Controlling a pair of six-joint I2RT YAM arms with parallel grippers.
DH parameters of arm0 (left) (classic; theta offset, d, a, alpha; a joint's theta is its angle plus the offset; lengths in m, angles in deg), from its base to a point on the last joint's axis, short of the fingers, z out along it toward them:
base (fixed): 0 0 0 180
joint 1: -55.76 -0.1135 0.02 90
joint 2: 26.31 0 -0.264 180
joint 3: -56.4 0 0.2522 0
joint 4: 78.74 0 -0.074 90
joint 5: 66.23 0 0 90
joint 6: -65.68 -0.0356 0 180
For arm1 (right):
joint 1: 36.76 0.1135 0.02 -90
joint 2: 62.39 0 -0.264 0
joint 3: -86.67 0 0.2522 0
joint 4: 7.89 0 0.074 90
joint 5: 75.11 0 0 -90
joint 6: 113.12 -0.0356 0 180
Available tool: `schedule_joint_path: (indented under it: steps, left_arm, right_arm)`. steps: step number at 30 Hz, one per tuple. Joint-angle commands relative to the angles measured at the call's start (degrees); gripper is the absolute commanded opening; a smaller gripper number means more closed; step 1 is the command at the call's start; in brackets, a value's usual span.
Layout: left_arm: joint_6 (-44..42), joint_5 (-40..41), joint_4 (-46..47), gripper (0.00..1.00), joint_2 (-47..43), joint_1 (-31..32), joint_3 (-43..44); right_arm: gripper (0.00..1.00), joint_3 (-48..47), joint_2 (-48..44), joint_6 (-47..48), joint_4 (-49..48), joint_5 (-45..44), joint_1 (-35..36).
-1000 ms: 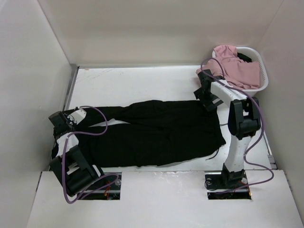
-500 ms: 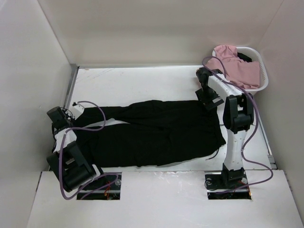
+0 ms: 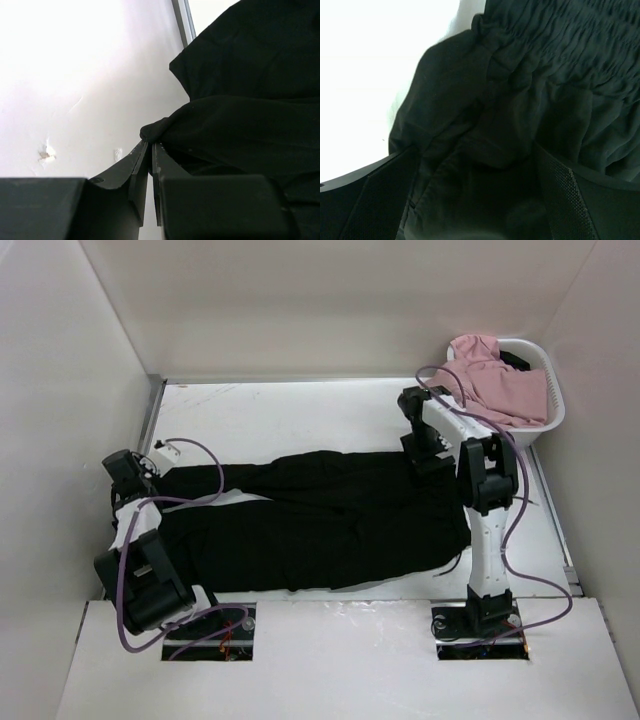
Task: Fold and stack the trousers
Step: Fold the trousers
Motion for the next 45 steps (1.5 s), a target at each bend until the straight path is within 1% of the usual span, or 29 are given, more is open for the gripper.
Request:
schedule_joint_path:
  steps: [1, 2, 3, 4, 5, 8, 11, 13, 15, 18, 21, 23, 25, 26, 28, 31, 33, 35, 37, 40, 41, 43, 45]
  left_arm:
    - [1.2, 0.1, 3.1, 0.07, 1.0, 0.1, 2.9]
    - [1.1, 0.1, 3.2, 0.07, 1.1, 0.1, 3.2]
    - [1.0, 0.2, 3.3, 0.07, 1.2, 0.1, 3.4]
    - [1.0, 0.2, 3.3, 0.07, 1.3, 0.1, 3.7]
    - [1.0, 0.2, 3.3, 0.07, 1.3, 0.1, 3.9]
    - [0.7, -0.1, 3.3, 0.07, 1.1, -0.8, 4.0]
    - [1.3, -0.8, 3.6, 0.06, 0.8, -2.2, 4.0]
    - [1.6, -1.2, 4.2, 0.05, 0.6, -3.0, 4.8]
    - [1.8, -2.3, 4.7, 0.04, 0.3, -3.8, 6.4]
    - [2.0, -5.1, 5.5, 0.03, -0.7, -5.0, 10.0]
    - [2.0, -7.1, 6.2, 0.03, -3.6, -6.6, 12.7]
    - [1.1, -10.7, 5.6, 0.03, -6.7, -9.2, 12.4]
    - [-1.2, -14.7, 3.6, 0.03, -9.7, -12.3, 10.4]
    - [-2.9, -16.6, 1.9, 0.03, -11.2, -14.1, 9.2]
    - [-6.0, -20.3, -2.6, 0.03, -14.1, -16.8, 7.1]
    - [-9.7, -21.8, -10.6, 0.03, -16.7, -18.4, 5.0]
    - [-12.0, -21.9, -16.0, 0.02, -18.5, -18.5, 3.9]
    - [-15.1, -21.2, -22.4, 0.02, -20.3, -18.3, 3.3]
    - [-18.6, -20.1, -28.8, 0.02, -22.0, -18.3, 2.7]
    - [-22.0, -18.5, -36.7, 0.02, -24.0, -18.3, 2.9]
    - [-22.8, -18.1, -39.5, 0.02, -24.6, -18.3, 3.1]
    - [-24.6, -17.5, -44.6, 0.02, -26.1, -18.3, 3.3]
    - [-26.2, -16.6, -48.6, 0.02, -27.6, -17.2, 2.9]
  right_arm:
    - [0.9, -2.8, 1.4, -2.0, 3.5, 2.2, 1.0]
    - [0.79, -2.6, 1.3, -2.0, 3.3, 1.9, 1.2]
    - [0.57, -2.1, 1.0, -2.0, 2.9, 1.5, 1.4]
    - [0.19, -1.4, 0.5, -2.0, 2.1, 1.2, 1.5]
    - [0.0, -0.8, 0.3, -2.0, 1.4, 1.3, 1.5]
    - [0.0, 0.3, -0.6, -1.3, -0.9, 2.2, 1.5]
    - [0.0, 6.1, -4.7, 1.3, -8.4, 1.9, 1.5]
    - [0.0, 9.9, -8.9, 5.1, -13.3, -1.7, 1.5]
    - [0.0, 12.3, -13.9, 12.2, -17.3, -6.0, 1.3]
    - [0.0, 18.4, -24.4, 27.3, -27.2, -11.5, 0.8]
    - [0.0, 31.5, -38.9, 38.9, -42.6, -11.7, 1.2]
    - [0.0, 41.5, -48.0, 42.2, -51.4, -8.6, 1.2]
    - [0.0, 49.2, -54.9, 41.8, -55.2, -5.8, 1.2]
    - [0.0, 53.4, -58.8, 40.3, -55.4, -4.7, 1.2]
    - [0.0, 58.9, -63.4, 38.5, -55.9, -3.8, 1.2]
    - [0.01, 66.3, -70.3, 36.4, -56.7, -3.6, 1.6]
    - [0.05, 69.6, -74.6, 35.0, -56.0, -3.8, 2.0]
    - [0.14, 72.4, -79.4, 33.6, -54.6, -4.0, 2.0]
    - [0.28, 74.3, -84.3, 30.5, -50.8, -4.2, 2.0]
    - [0.42, 75.6, -90.5, 22.8, -40.0, -4.2, 2.0]
    - [0.48, 75.8, -92.3, 19.9, -35.6, -4.1, 2.2]
    - [0.57, 75.9, -94.9, 15.3, -27.6, -3.7, 3.4]
    - [0.61, 75.4, -97.2, 11.9, -21.0, -3.7, 5.7]
